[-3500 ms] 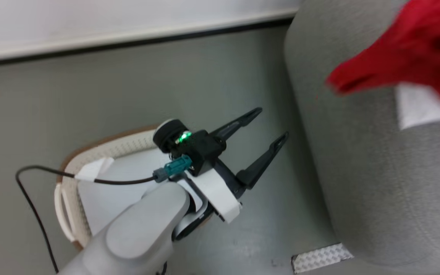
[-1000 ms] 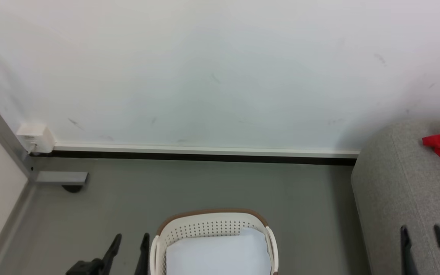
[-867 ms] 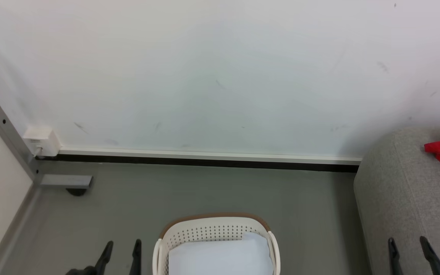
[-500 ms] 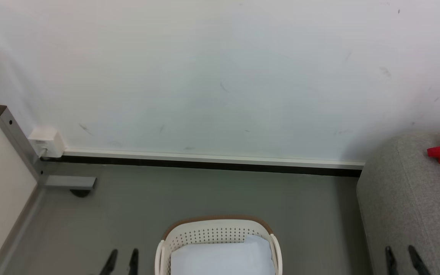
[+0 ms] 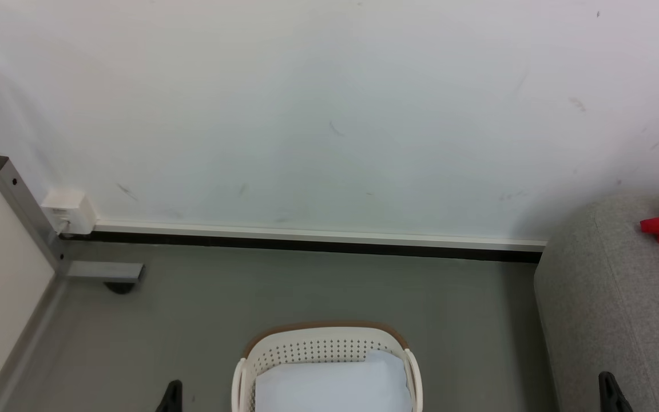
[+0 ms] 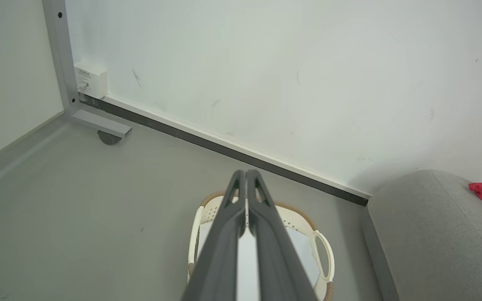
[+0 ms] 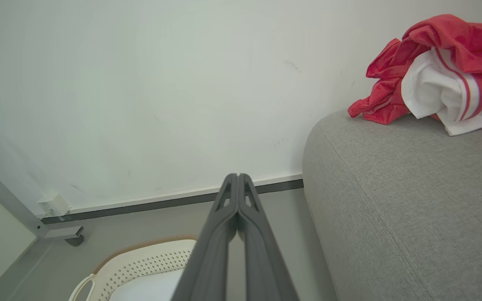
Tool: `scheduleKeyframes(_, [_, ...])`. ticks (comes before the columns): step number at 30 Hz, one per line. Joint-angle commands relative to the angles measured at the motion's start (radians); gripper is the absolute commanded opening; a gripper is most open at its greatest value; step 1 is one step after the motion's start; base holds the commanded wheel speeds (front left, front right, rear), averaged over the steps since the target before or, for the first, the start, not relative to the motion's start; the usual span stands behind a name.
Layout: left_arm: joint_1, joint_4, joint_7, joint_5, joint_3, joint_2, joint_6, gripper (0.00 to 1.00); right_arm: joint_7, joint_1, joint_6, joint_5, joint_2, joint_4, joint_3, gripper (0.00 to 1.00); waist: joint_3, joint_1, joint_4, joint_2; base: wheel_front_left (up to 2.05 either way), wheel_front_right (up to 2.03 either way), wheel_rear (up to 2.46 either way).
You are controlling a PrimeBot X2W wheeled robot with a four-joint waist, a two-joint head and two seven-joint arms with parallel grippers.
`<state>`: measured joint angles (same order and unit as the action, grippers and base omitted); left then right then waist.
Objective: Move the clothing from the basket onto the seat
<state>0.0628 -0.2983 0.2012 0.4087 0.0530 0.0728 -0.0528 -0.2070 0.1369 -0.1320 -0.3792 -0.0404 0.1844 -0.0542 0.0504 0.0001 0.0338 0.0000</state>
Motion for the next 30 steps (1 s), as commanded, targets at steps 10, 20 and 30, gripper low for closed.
scheduleKeyframes(10, [-0.047,0.026,-0.043,0.184,-0.028,-0.002,-0.015,0.00,0.043,-0.061,0.000,-0.187,-0.011,-0.003,-0.010,0.00,-0.005,-0.0001,-0.003,0.0000,0.00,0.00,0.00])
scheduleKeyframes(20, [-0.066,0.031,-0.083,0.332,-0.047,-0.005,-0.025,0.00,0.083,-0.090,0.001,-0.341,-0.013,0.006,-0.016,0.00,-0.009,-0.0001,-0.006,0.0000,0.00,0.00,0.00])
scheduleKeyframes(30, [-0.083,0.035,-0.119,0.467,-0.067,-0.007,-0.033,0.00,0.118,-0.114,0.001,-0.480,-0.014,0.014,-0.022,0.00,-0.014,-0.0001,-0.009,0.0000,0.00,0.00,0.00])
